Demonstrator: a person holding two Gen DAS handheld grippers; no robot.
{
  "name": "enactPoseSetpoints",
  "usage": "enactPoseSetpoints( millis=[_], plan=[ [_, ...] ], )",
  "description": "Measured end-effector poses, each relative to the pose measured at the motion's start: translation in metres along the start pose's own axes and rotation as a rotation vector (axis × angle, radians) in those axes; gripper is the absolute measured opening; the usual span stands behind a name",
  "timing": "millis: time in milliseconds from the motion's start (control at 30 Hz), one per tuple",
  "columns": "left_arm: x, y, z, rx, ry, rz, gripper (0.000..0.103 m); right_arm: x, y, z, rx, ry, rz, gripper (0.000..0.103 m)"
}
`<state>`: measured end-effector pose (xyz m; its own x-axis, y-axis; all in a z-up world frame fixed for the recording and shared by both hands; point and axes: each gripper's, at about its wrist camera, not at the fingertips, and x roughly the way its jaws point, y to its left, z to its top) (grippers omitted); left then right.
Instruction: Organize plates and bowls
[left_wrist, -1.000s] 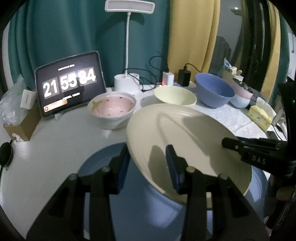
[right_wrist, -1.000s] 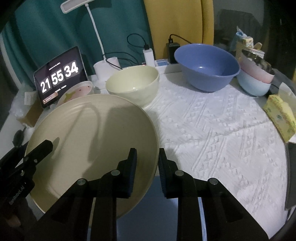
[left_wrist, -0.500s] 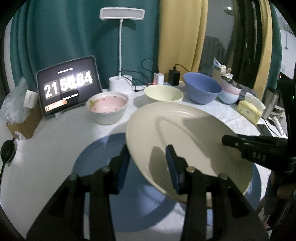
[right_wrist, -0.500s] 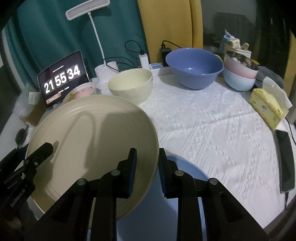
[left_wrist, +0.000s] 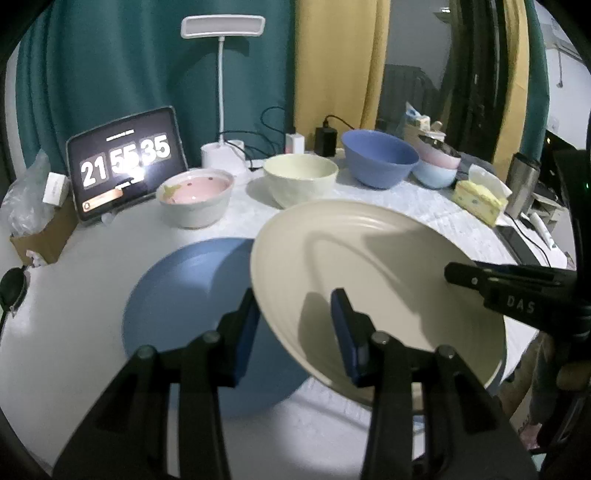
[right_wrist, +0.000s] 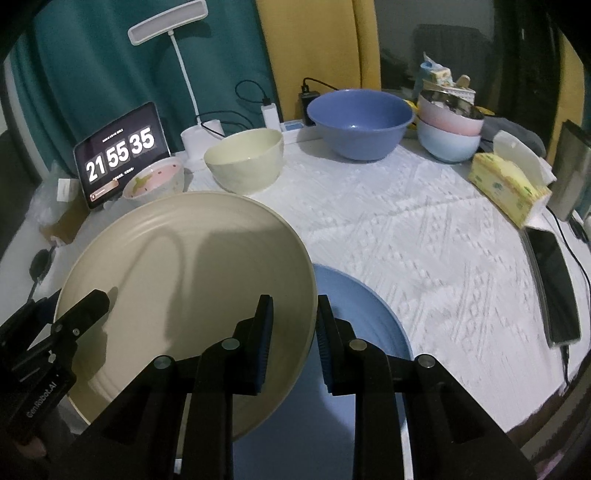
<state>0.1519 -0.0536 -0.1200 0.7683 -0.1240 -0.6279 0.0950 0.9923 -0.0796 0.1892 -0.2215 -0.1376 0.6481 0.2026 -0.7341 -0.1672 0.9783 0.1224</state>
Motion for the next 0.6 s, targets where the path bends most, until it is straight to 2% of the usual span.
enactPoseSetpoints(
  millis=[600],
  plan=[
    [0.01,-0.036,-0.029,0.069,0.091,-0.032,0.041,-0.014,-0.032,-0.033,0.052,-0.006,-0.035,0.025]
  ],
)
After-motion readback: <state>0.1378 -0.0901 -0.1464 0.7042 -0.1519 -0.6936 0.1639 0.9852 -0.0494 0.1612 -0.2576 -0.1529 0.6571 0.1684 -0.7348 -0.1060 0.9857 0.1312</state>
